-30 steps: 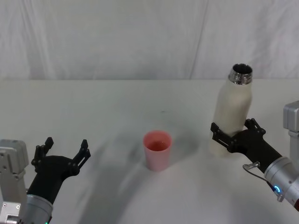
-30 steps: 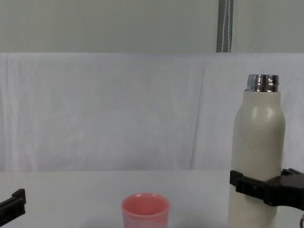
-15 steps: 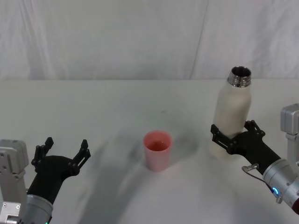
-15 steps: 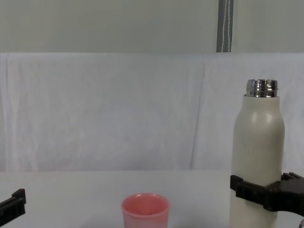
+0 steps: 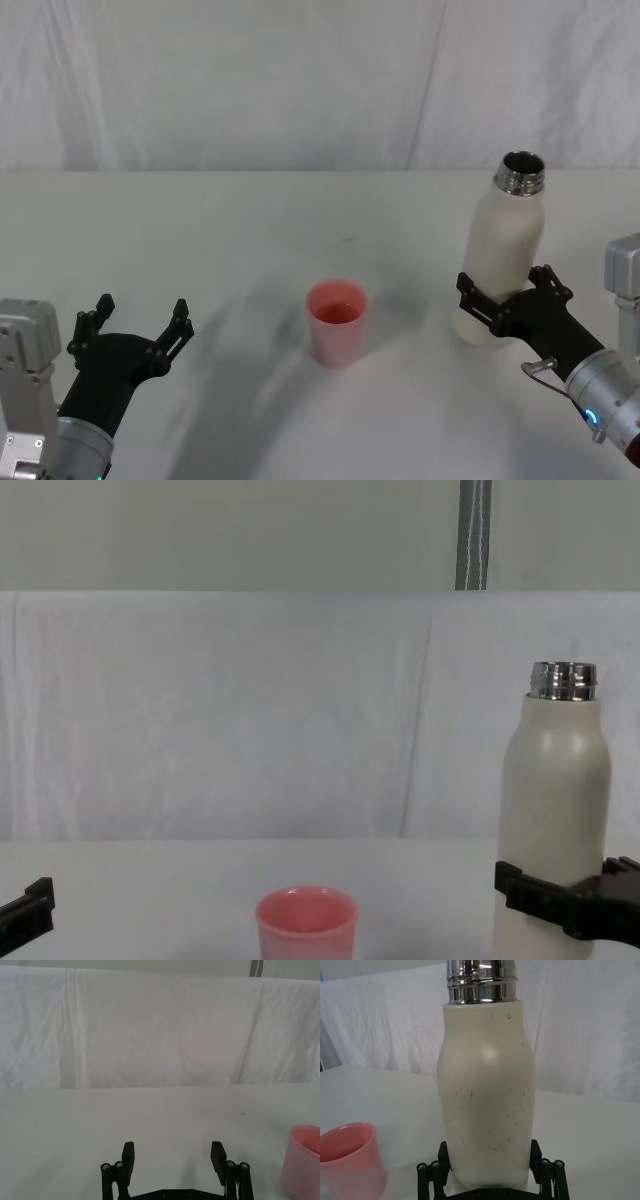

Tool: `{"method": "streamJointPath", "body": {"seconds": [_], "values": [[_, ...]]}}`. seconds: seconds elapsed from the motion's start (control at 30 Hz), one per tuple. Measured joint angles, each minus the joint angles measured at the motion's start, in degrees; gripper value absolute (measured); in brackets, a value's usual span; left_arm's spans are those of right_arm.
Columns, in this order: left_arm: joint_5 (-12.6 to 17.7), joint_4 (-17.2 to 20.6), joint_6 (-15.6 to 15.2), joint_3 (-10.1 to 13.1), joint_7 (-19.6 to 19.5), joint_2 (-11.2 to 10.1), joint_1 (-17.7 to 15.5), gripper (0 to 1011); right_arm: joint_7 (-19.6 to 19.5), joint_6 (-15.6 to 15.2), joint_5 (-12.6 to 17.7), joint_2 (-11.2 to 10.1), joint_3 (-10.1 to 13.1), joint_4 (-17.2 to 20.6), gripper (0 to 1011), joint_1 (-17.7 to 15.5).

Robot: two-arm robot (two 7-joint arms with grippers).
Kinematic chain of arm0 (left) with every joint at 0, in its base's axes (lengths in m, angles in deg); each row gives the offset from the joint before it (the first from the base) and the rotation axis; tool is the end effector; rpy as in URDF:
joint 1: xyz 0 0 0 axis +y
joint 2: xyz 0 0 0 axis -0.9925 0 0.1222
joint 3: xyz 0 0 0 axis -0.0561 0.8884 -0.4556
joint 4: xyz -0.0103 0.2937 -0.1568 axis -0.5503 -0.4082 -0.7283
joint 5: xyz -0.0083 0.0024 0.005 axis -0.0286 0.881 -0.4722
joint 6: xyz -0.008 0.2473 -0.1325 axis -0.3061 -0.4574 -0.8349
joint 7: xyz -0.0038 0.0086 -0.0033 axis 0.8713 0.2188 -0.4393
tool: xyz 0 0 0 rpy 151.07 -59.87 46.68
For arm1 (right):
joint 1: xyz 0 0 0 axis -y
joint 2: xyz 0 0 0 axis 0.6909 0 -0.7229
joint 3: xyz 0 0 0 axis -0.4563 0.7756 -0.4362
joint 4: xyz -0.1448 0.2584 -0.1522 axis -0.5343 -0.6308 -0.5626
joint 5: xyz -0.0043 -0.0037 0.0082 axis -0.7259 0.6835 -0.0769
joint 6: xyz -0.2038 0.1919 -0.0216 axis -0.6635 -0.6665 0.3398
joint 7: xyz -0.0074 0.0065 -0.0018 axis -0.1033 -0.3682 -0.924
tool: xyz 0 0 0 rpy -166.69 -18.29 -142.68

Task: Grasp the thermos with one hand and pour water into the cup lid.

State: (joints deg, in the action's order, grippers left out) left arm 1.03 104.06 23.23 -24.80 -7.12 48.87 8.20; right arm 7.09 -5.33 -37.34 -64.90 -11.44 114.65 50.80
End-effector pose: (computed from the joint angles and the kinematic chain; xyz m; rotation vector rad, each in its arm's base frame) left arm 0.2140 0.0509 -0.3254 -0.0378 0.0142 1.4461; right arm 0.3191 -0.0170 -0.3346 0.0304 0.0279 -1.0939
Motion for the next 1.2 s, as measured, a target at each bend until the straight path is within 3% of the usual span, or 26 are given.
{"method": "streamJointPath", "body": {"seconds": [1.2], "values": [[0.0, 0.0, 0.0, 0.0, 0.0, 0.0, 0.0, 1001, 0.2, 1.1, 0.2, 1.2, 0.8, -3.2, 957, 1.0]]}}
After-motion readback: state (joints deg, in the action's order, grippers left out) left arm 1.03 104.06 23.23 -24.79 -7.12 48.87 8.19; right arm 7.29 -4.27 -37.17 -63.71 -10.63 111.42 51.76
